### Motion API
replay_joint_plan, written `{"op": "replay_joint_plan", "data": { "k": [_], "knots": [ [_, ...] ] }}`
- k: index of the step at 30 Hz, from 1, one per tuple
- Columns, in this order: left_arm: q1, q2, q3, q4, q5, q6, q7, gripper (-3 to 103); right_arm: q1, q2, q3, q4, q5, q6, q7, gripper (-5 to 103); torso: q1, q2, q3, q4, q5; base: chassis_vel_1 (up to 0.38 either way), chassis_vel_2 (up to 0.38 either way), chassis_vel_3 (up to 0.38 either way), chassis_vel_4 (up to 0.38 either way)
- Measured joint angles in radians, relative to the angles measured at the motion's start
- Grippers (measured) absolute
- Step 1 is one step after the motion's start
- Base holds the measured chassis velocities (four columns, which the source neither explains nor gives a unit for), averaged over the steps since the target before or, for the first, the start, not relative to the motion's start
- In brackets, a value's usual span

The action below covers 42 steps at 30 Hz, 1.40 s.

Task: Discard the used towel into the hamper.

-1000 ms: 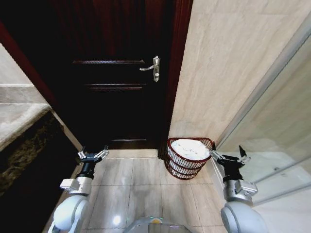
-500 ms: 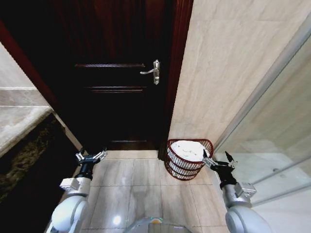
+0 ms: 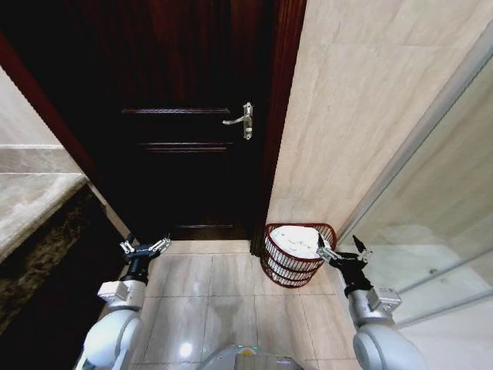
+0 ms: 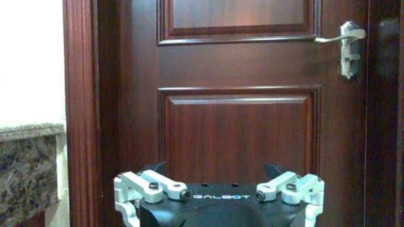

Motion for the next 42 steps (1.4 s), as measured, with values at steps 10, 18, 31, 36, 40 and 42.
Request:
{"op": "replay_joint_plan", "data": {
  "k": [10,18,31,36,40,42],
  "knots": [
    [0.005,-0.016,-0.003,-0.014,0.005,0.003,-0.013,100,0.004,-0.002,0.000,0.010,-0.004,0.001,0.001,100,0.018,0.044,0.026,0.0000,0.0000,0.000,0.000,0.000,0.000],
    [0.007,-0.021,-0.016,-0.021,0.003,-0.004,-0.015,100,0.017,0.001,0.000,0.009,-0.003,0.001,0.005,100,0.033,0.079,0.046,0.0000,0.0000,0.000,0.000,0.000,0.000],
    [0.006,-0.025,-0.021,-0.022,-0.004,-0.003,-0.020,100,0.020,0.003,-0.006,0.009,-0.003,-0.002,0.005,100,0.057,0.135,0.079,0.0000,0.0000,0.000,0.000,0.000,0.000],
    [0.007,-0.026,-0.021,-0.023,-0.004,-0.002,-0.022,100,0.020,0.000,-0.005,0.009,-0.002,-0.002,0.005,100,0.068,0.159,0.092,0.0000,0.0000,0.000,0.000,0.000,0.000],
    [0.007,-0.021,-0.021,-0.024,-0.003,0.001,-0.021,100,0.017,-0.004,-0.005,0.009,0.000,-0.002,0.000,100,0.076,0.178,0.102,0.0000,0.0000,0.000,0.000,0.000,0.000],
    [0.007,-0.018,-0.021,-0.024,0.000,0.003,-0.021,100,0.015,-0.008,-0.005,0.009,0.000,-0.002,-0.002,100,0.080,0.186,0.106,0.0000,0.0000,0.000,0.000,0.000,0.000]
  ]
}}
